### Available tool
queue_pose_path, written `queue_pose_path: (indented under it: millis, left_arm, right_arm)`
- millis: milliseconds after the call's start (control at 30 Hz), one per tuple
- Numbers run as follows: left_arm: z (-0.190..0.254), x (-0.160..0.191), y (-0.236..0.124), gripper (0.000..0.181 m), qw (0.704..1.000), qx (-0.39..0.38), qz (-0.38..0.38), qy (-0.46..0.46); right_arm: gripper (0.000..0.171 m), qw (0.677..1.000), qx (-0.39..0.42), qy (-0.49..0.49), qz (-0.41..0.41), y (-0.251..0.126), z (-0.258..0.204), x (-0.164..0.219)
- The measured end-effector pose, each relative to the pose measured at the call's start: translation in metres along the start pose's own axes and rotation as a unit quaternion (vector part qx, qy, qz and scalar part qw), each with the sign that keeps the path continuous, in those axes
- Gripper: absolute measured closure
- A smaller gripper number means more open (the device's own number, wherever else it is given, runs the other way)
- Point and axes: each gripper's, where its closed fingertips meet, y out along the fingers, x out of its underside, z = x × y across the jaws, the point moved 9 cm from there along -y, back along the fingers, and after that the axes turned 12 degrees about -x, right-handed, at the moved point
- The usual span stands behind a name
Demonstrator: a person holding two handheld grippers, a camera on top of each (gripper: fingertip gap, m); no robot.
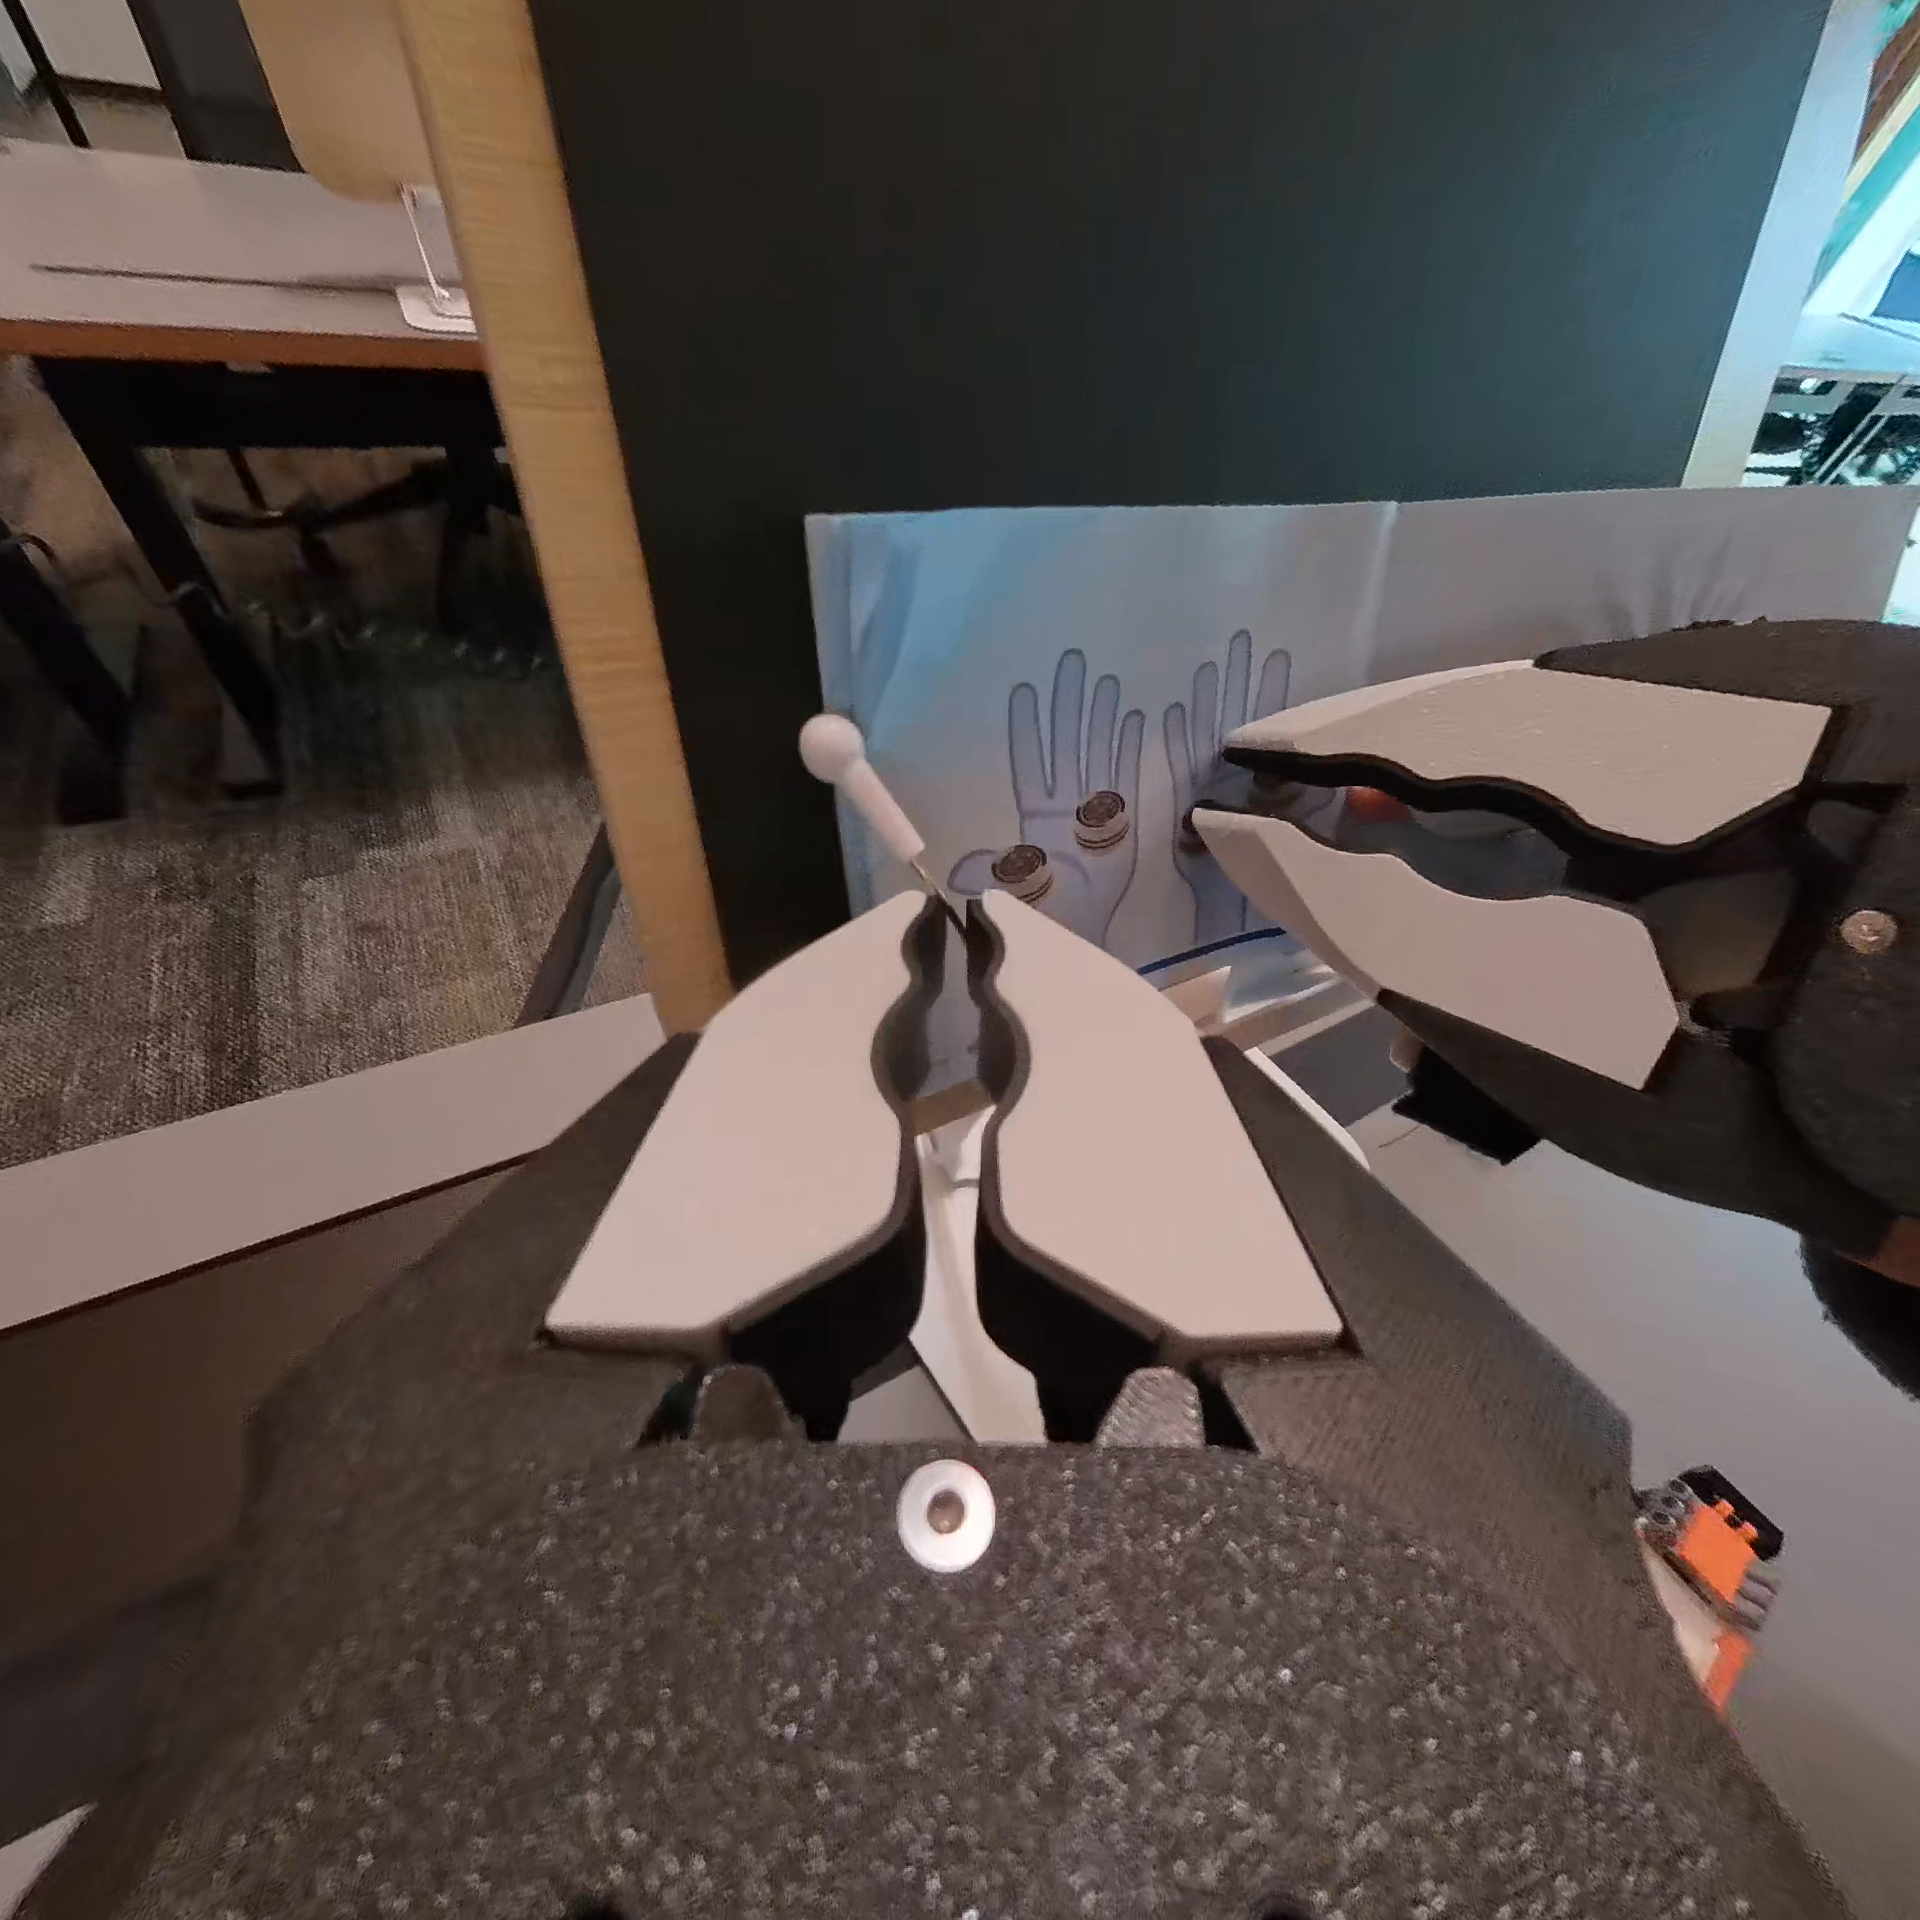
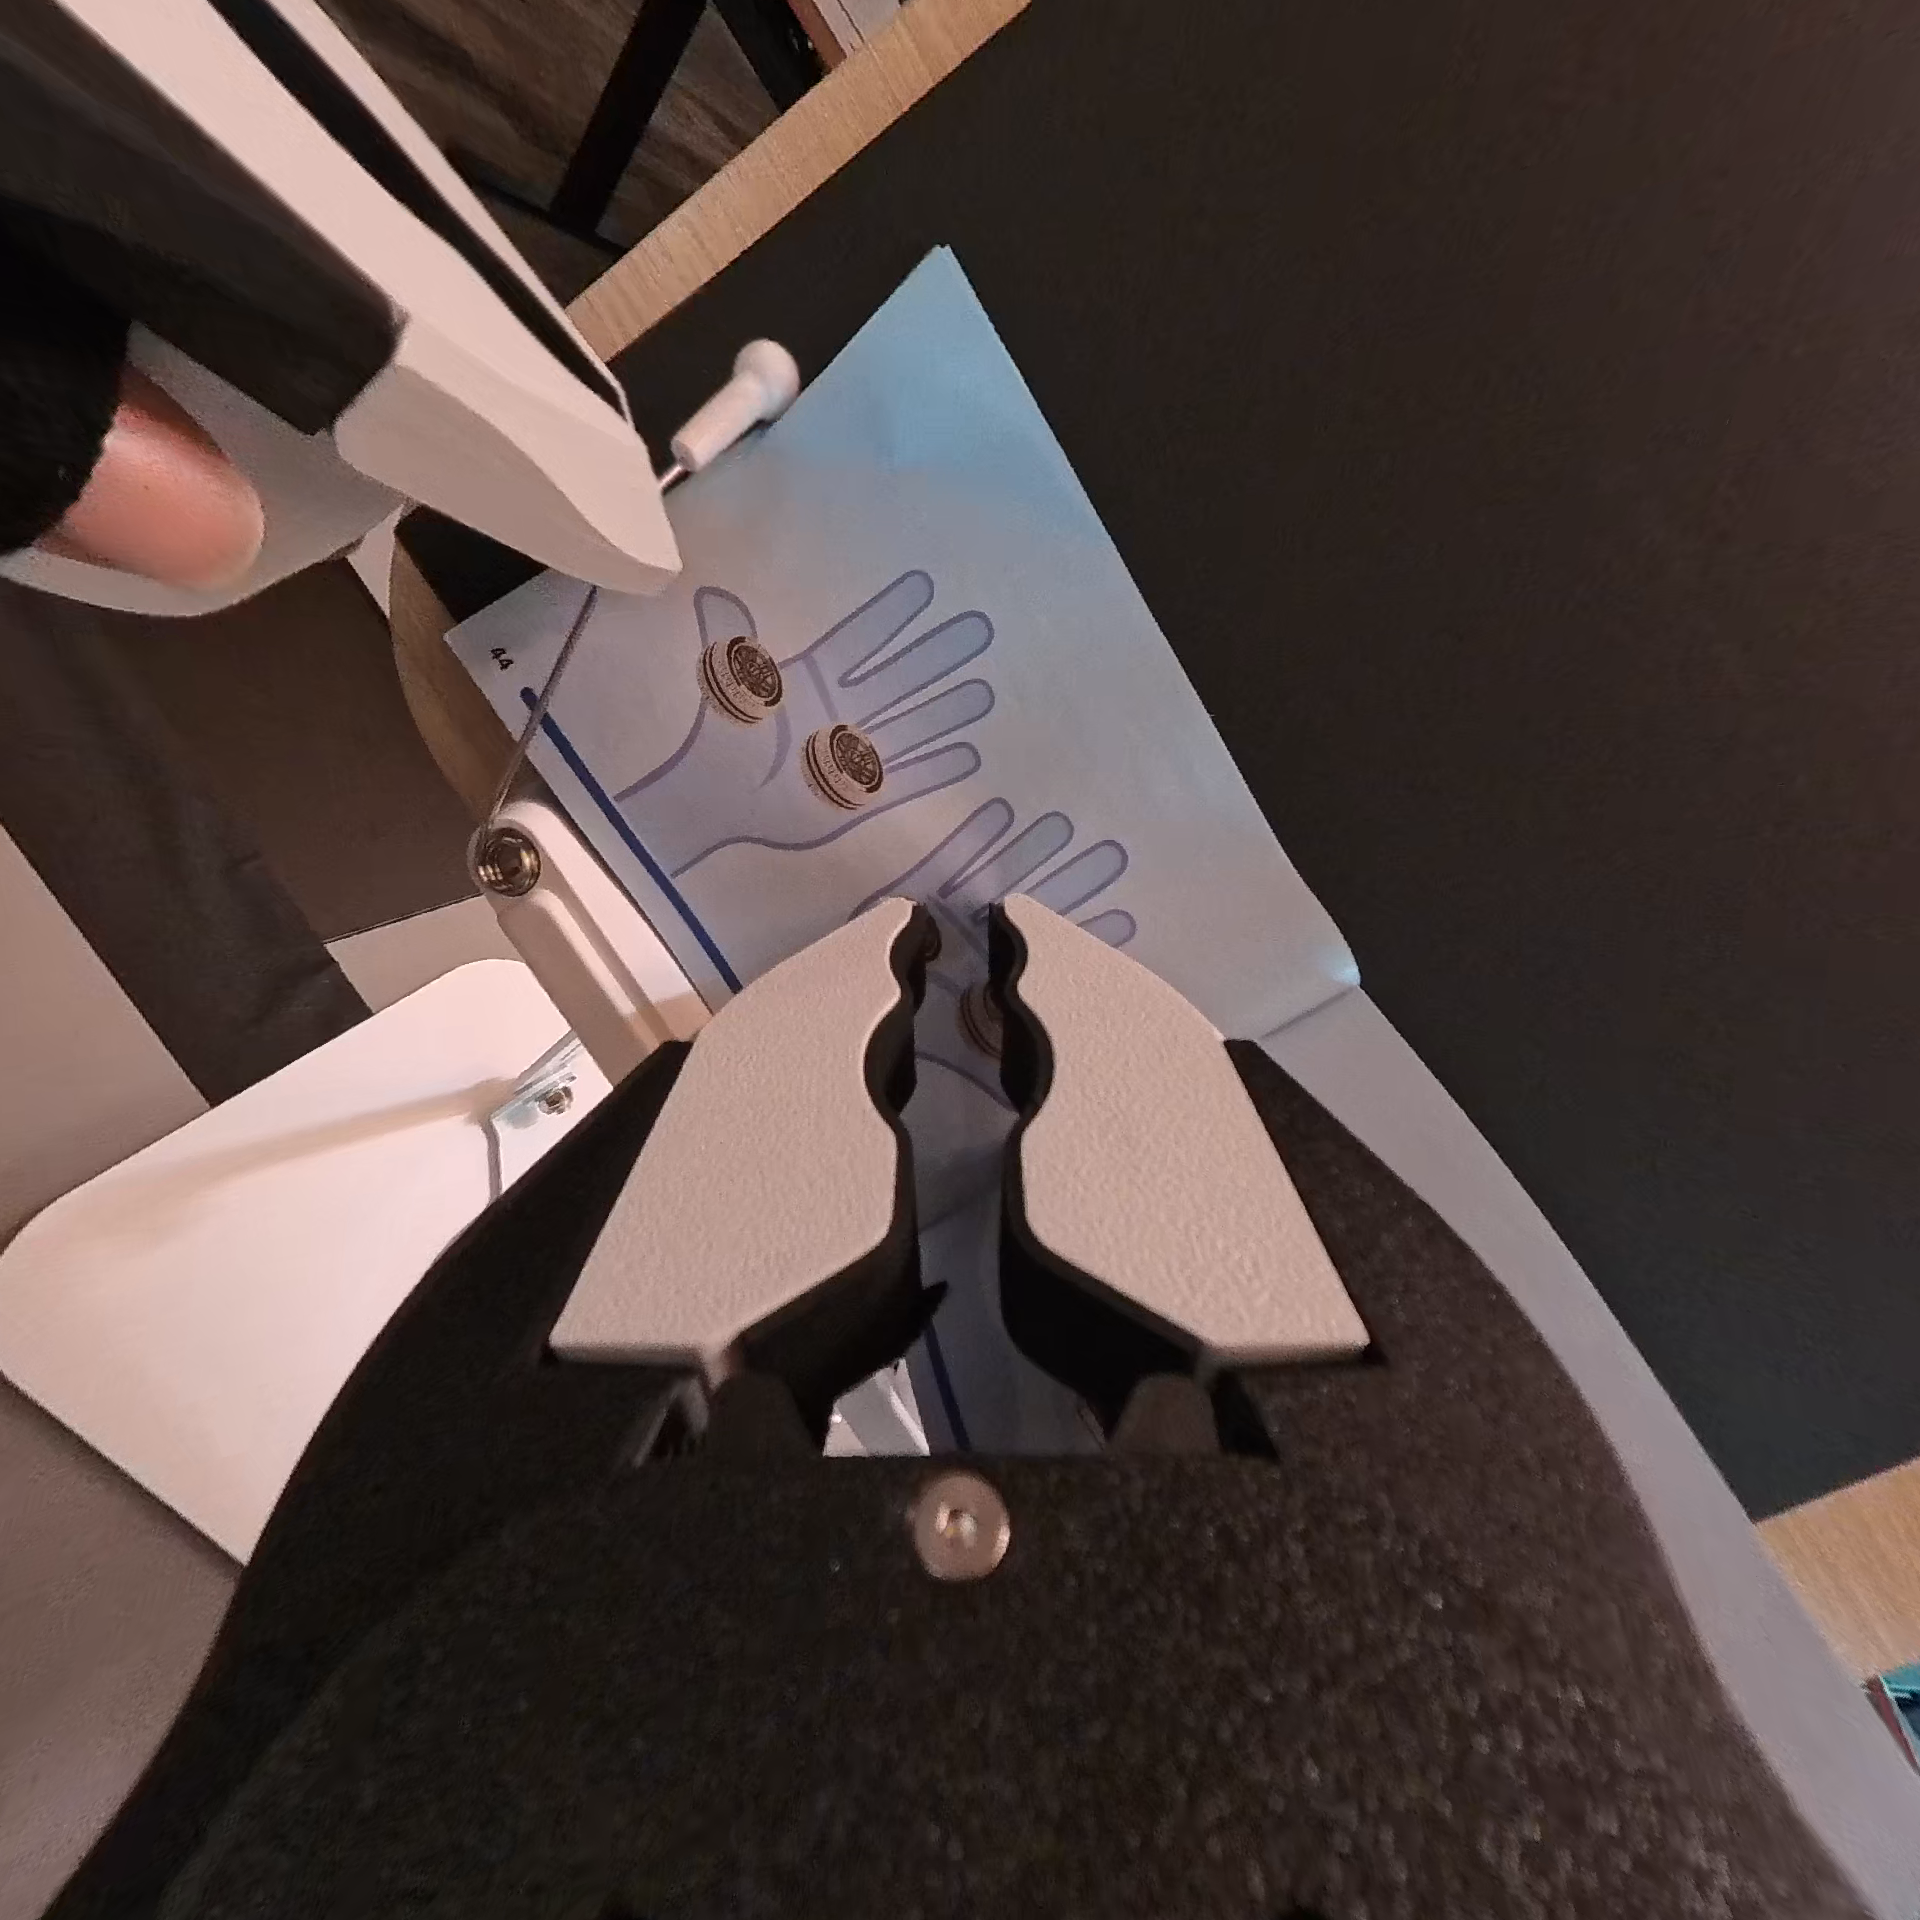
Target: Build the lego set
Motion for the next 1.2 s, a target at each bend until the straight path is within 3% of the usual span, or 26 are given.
queue_pose_path:
  millis: [167,400,567,767,1000,1200]
  left_arm:
    - [0.016,0.003,-0.007,0.179,0.997,-0.013,0.047,0.053]
    - [0.033,0.001,-0.004,0.179,0.987,-0.059,0.053,0.141]
    - [0.044,0.010,-0.009,0.179,0.966,-0.092,0.098,0.222]
    - [0.042,0.009,-0.002,0.179,0.965,-0.086,0.097,0.230]
    - [0.015,0.009,0.002,0.177,0.985,-0.066,0.072,0.142]
    - [0.013,0.006,0.001,0.176,0.983,-0.050,0.062,0.167]
  right_arm:
    - [0.160,1.000,0.000,0.006,-0.007,0.000,-0.001,-0.001]
    - [0.161,1.000,-0.003,0.011,-0.006,0.001,-0.002,-0.002]
    - [0.162,1.000,-0.006,0.022,0.002,0.001,-0.001,-0.001]
    - [0.164,0.999,-0.010,0.031,0.008,0.001,0.000,-0.001]
    - [0.162,0.999,-0.011,0.029,0.009,0.002,-0.001,0.000]
    - [0.153,0.996,-0.032,0.063,0.054,-0.010,0.003,0.001]
